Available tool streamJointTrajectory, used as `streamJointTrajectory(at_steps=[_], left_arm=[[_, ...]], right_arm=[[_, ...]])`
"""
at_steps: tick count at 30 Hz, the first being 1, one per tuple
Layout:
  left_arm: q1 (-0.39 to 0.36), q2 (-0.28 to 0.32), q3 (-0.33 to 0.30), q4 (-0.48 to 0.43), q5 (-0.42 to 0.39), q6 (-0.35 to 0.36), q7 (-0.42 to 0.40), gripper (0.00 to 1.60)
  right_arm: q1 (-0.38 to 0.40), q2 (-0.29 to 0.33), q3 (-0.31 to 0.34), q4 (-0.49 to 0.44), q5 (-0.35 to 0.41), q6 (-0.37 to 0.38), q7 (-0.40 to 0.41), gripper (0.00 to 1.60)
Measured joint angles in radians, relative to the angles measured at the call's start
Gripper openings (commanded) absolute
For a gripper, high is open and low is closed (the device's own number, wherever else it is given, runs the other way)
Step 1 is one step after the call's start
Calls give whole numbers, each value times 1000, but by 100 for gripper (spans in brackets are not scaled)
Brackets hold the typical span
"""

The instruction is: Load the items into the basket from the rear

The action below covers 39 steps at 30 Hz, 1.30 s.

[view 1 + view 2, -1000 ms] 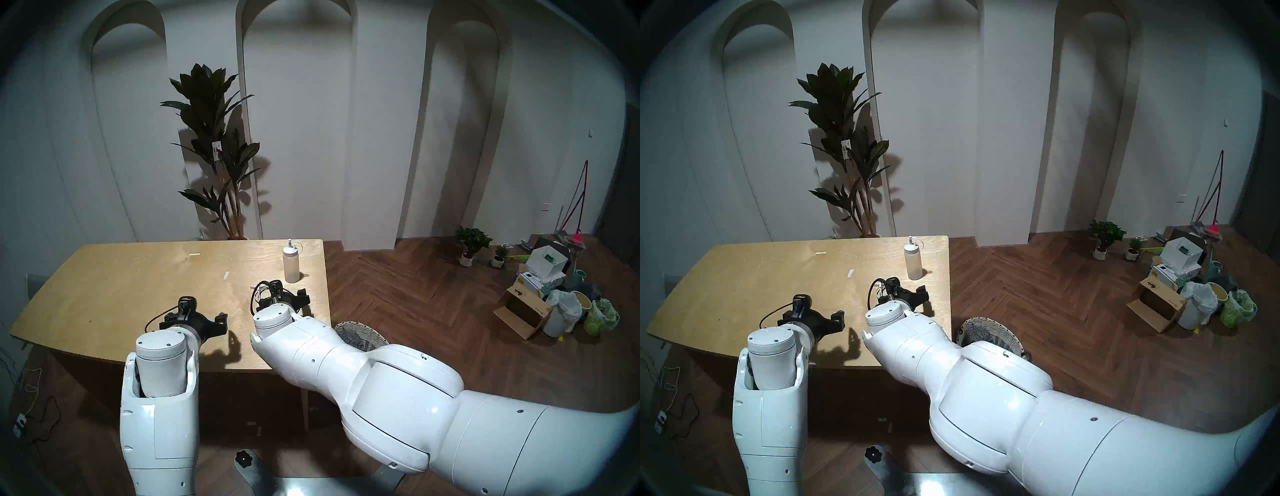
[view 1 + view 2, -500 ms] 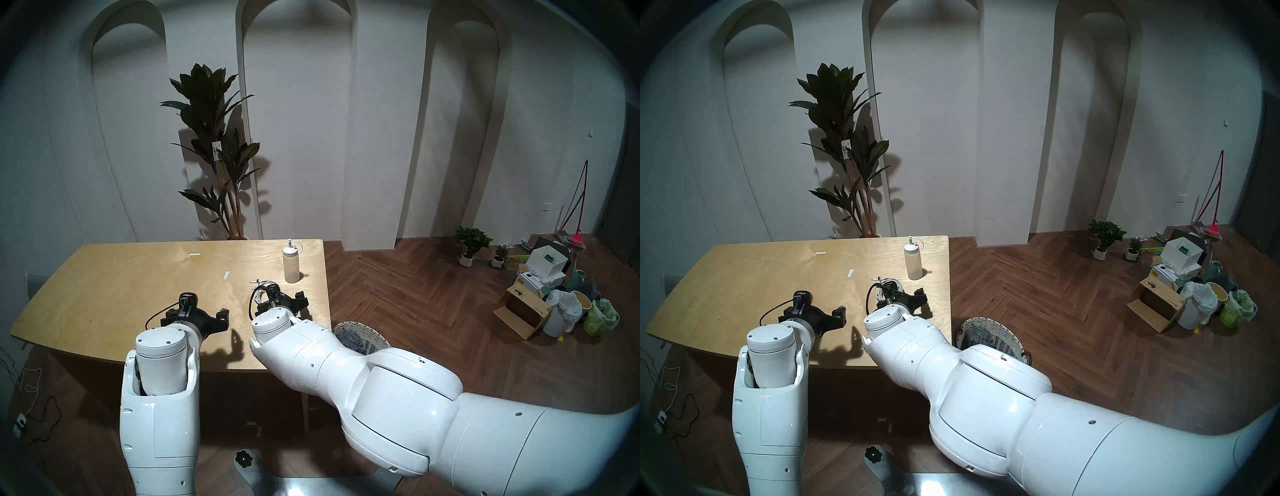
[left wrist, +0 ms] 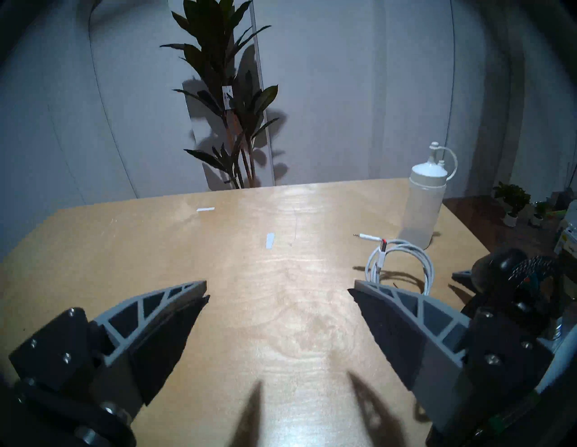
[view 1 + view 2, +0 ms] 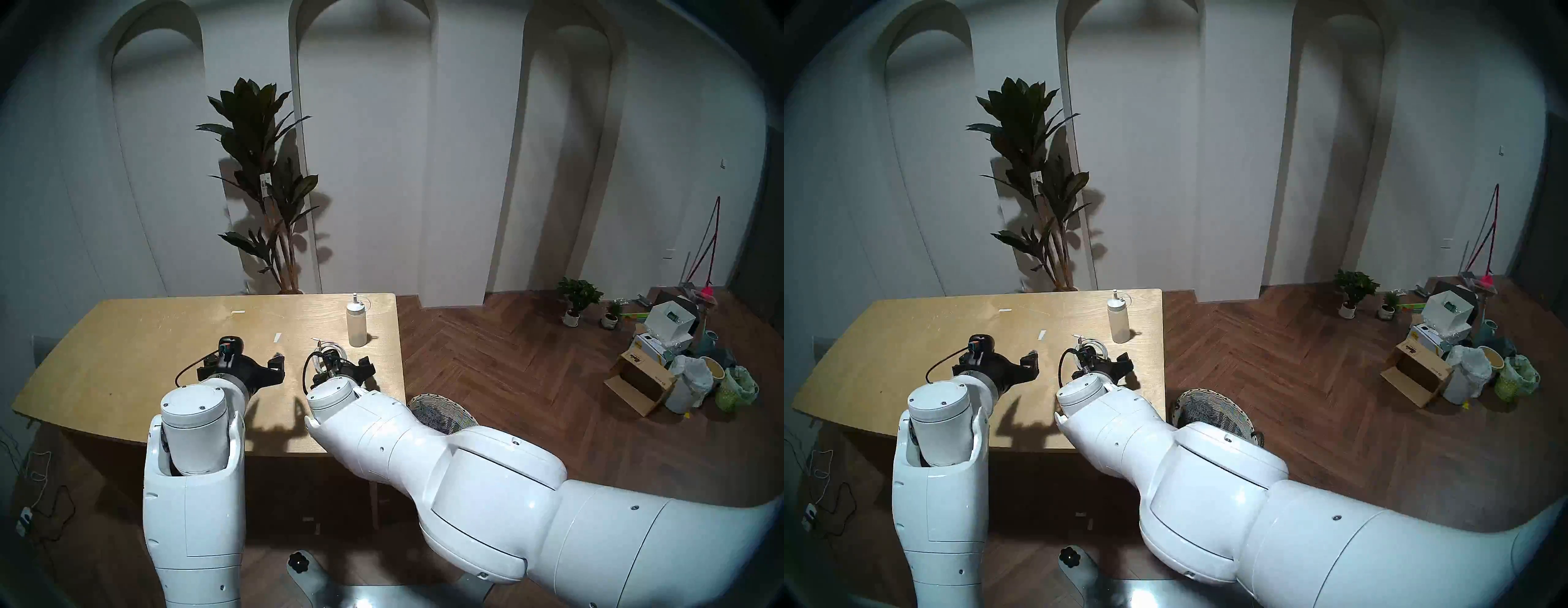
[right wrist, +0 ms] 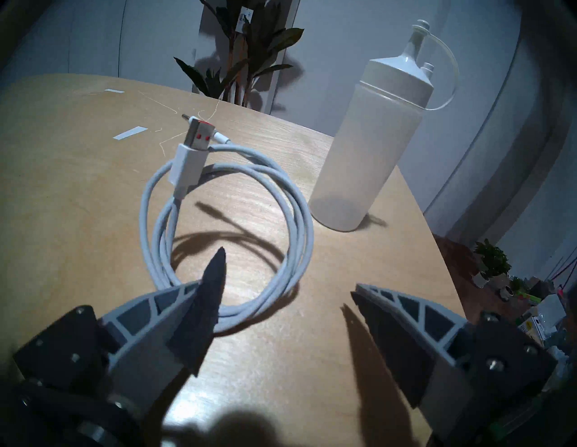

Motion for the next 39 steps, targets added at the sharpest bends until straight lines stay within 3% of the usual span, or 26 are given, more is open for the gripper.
streamJointTrajectory(at_steps=[13,17,18,19,20,31,34,39], left_arm=[[3,-4,34,-40,-21,-11,-2,160],[5,-8,44,-44,-27,-12,-2,160],[5,-8,46,-45,-28,-12,-2,160],[5,-9,47,-46,-29,-12,-2,160],[5,-10,50,-47,-30,-12,-2,160],[7,-14,61,-49,-40,-12,0,160],[7,-15,62,-49,-41,-12,0,160],[8,-15,63,-48,-43,-12,1,160]], right_arm=[[8,-2,-6,6,23,10,8,160],[11,-4,-8,10,27,10,9,150],[12,-4,-8,11,28,10,10,115],[12,-4,-9,12,29,10,10,109],[12,-5,-9,13,31,10,13,83],[8,-14,-21,19,43,12,41,51],[8,-14,-24,20,45,12,46,15],[9,-14,-29,20,49,12,55,0]])
